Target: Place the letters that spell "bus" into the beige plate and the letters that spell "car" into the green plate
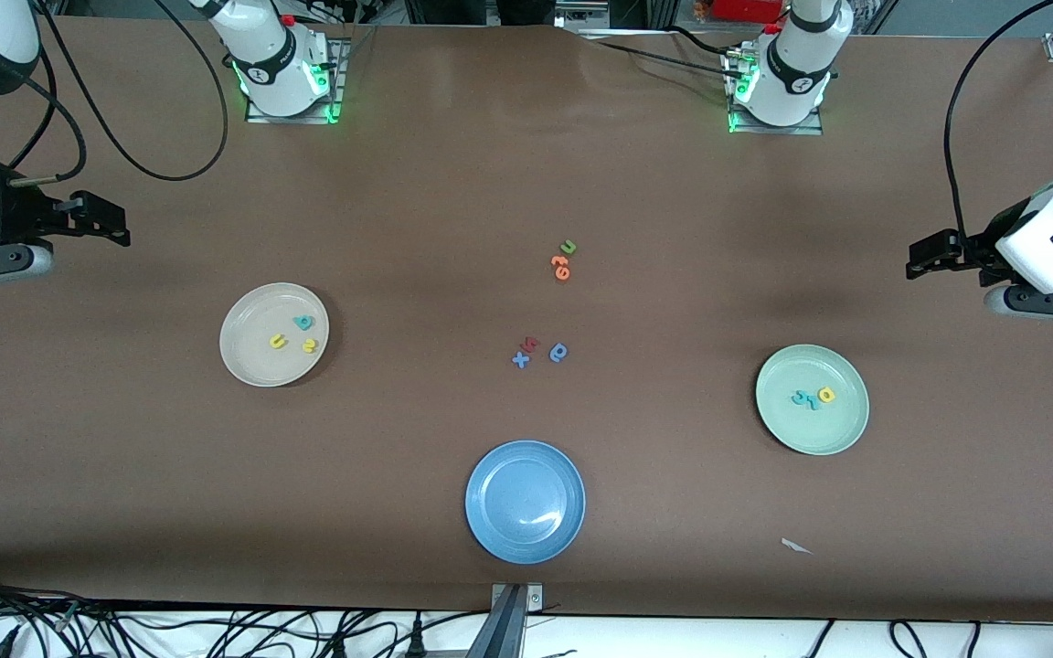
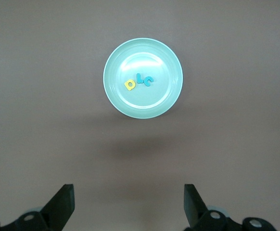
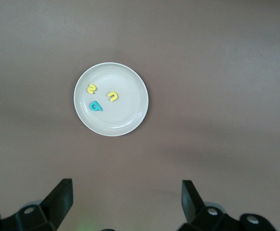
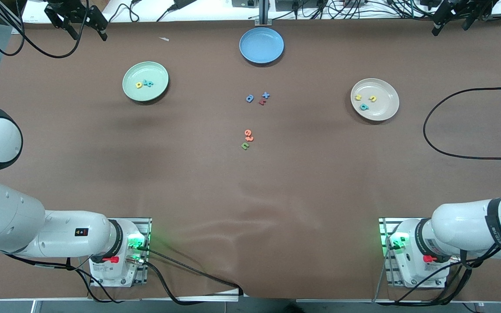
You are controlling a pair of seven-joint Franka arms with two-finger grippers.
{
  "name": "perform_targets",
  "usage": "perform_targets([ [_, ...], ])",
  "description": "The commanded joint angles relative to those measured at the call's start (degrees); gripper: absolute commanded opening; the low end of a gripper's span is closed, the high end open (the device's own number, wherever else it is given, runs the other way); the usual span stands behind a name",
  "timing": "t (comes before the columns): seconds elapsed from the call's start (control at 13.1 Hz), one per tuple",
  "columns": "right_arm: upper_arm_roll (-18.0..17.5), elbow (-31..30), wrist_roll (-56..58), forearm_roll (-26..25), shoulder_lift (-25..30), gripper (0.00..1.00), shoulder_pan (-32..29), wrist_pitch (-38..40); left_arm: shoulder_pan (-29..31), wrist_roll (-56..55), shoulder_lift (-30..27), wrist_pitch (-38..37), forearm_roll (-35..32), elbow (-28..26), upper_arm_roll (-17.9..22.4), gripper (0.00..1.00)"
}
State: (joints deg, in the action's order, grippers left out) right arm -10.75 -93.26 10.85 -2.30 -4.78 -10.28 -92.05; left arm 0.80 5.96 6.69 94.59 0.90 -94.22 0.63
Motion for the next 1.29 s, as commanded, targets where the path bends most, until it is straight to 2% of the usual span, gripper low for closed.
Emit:
perform_targets([
  [0.0, 0.3, 2.8, 0.3, -0.5, -1.2, 1.0, 0.4, 1.2, -0.1, 1.3, -0.7, -0.1, 0.7, -0.3, 0.2, 1.0],
  [0.38, 0.4, 2.9, -0.5, -0.5, -0.8, 1.0, 0.5, 1.6, 0.2, 1.3, -0.4, -0.1, 0.7, -0.1, 0.3, 1.0],
  [0.46, 1.5, 2.7, -0.7, -0.4, -0.3, 1.0, 1.5, 1.5, 0.2, 1.3, -0.4, -0.1, 0.7, 0.0, 0.3, 1.0],
  [0.61, 7.9, 2.8, -4.2, -0.5, -0.2, 1.0, 7.9, 1.4, 0.2, 1.3, -0.3, 0.0, 0.7, 0.2, 0.5, 1.0],
  [0.68, 8.9, 2.9, -4.7, -0.6, -0.3, 1.0, 8.9, 1.6, 0.2, 1.3, -0.3, 0.0, 0.7, 0.3, 0.5, 1.0],
  [1.22, 9.0, 2.9, -4.1, -0.5, -0.8, 1.0, 8.8, 1.5, 0.1, 1.2, -0.3, 0.0, 0.6, 0.1, 0.4, 1.0],
])
